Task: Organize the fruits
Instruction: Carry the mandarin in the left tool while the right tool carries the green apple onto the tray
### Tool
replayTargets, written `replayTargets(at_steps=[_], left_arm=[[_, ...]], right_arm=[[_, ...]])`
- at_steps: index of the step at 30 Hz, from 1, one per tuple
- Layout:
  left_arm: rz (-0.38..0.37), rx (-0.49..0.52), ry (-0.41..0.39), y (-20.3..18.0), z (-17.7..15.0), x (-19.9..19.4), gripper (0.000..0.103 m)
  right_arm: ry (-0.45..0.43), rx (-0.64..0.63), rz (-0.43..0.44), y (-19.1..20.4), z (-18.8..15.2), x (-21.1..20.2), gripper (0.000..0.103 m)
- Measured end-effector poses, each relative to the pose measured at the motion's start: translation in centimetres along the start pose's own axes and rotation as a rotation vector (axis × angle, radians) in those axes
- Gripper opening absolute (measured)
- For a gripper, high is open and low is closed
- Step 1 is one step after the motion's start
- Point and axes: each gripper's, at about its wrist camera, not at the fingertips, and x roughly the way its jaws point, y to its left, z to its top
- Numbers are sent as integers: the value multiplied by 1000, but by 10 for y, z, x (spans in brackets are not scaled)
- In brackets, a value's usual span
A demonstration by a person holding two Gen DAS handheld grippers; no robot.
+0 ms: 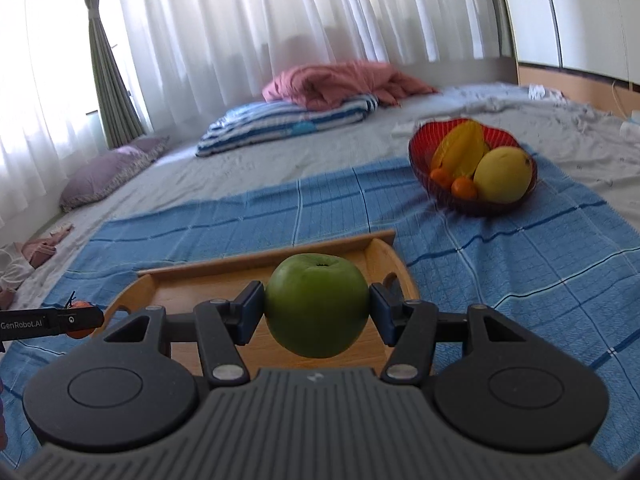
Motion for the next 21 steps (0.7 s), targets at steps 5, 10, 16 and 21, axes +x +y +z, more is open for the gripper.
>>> replayTargets(at_steps=[5, 10, 16, 21], left_arm=[[7, -2, 41, -7, 8, 28, 38], [11, 14, 80, -15, 6, 49, 38], [24, 30, 110, -18, 1, 64, 38], [34, 38, 120, -18, -2, 69, 38]], right_arm=[[75, -18, -8, 4, 6, 29, 60], [138, -56, -18, 13, 4, 51, 60], [187, -77, -27, 20, -3, 68, 60], [209, -103, -33, 23, -8, 75, 60]])
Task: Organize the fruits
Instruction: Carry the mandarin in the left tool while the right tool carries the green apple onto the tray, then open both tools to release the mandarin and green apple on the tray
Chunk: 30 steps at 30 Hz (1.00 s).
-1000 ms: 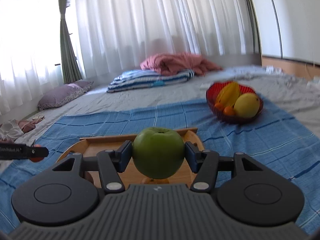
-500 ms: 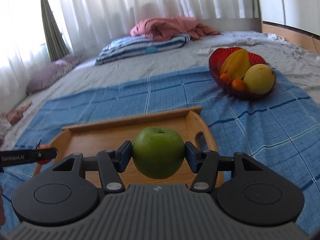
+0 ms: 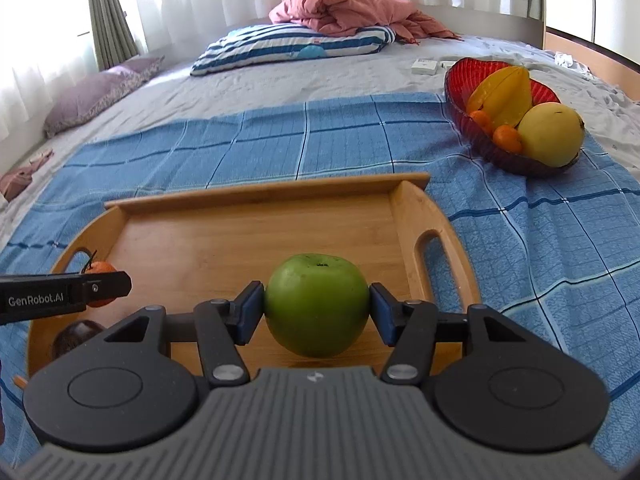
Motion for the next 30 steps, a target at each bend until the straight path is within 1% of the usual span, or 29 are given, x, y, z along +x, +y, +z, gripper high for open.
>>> replayTargets(at_steps=[5, 16, 23, 26, 28, 29, 30], left_arm=[[14, 19, 3, -2, -3, 3, 38], [37, 28, 30, -4, -10, 16, 38], [54, 45, 17, -7, -12, 17, 38], [54, 47, 17, -8, -12, 17, 38], [57, 47, 18, -8, -12, 17, 43], [56, 43, 18, -7, -12, 17, 48], [53, 38, 17, -7, -12, 16, 55]], right_arm=[[10, -18, -6, 3, -4, 4, 60], [-7, -24, 0, 2, -7, 3, 60], [-9, -14, 9, 0, -8, 3, 61], [-9, -6, 12, -1, -8, 3, 63], [-8, -2, 14, -2, -8, 3, 66], [-7, -3, 11, -2, -8, 2, 72], [-8, -6, 8, -3, -7, 1, 73]])
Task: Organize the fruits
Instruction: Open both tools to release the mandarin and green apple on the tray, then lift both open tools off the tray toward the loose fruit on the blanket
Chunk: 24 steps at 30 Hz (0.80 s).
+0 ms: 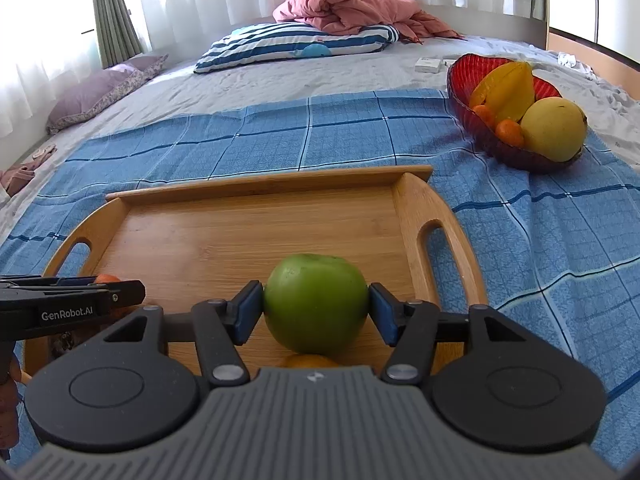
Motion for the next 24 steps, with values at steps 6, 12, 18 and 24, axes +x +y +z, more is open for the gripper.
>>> replayTargets(at_steps=[6, 12, 18, 24], left_arm=[[-18, 5, -46, 1, -2, -16, 80], [-31, 24, -87, 0, -9, -42, 90], [-73, 33, -142, 1, -25, -75, 101], [-101, 40, -183, 0, -43, -103, 103]], right_arm=[[-37, -14, -5, -2, 2, -13, 83], [-87, -10, 15, -8, -1, -34, 91], [-142, -10, 36, -9, -14, -58, 100], [-233, -79, 21, -1, -32, -83, 103]])
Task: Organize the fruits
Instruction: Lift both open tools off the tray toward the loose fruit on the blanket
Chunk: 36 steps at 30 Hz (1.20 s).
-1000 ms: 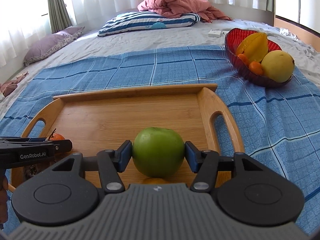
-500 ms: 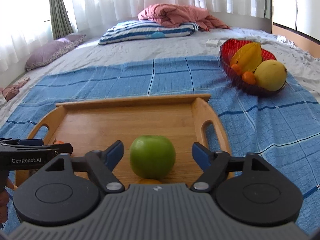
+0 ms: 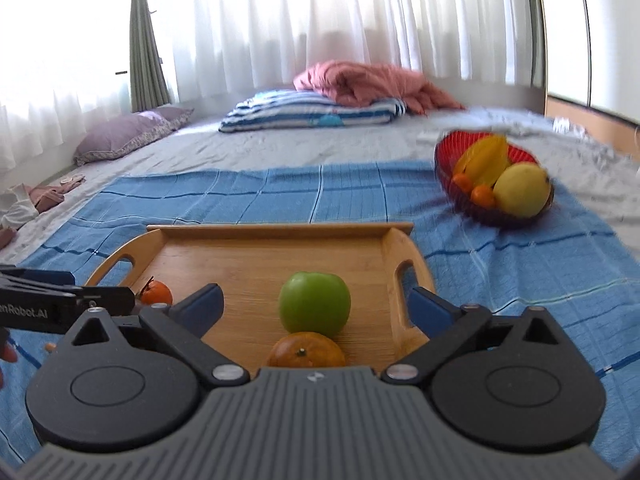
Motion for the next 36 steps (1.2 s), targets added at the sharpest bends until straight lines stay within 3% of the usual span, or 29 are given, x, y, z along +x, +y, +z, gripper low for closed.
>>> replayTargets(at_steps=[19, 36], left_arm=[[7, -22, -19, -2, -59, -46, 103], [15, -14, -17, -10, -100, -66, 103]], right_arm=[[-181, -145, -67, 17, -56, -59, 103], [-223, -212, -73, 30, -101, -90, 103]])
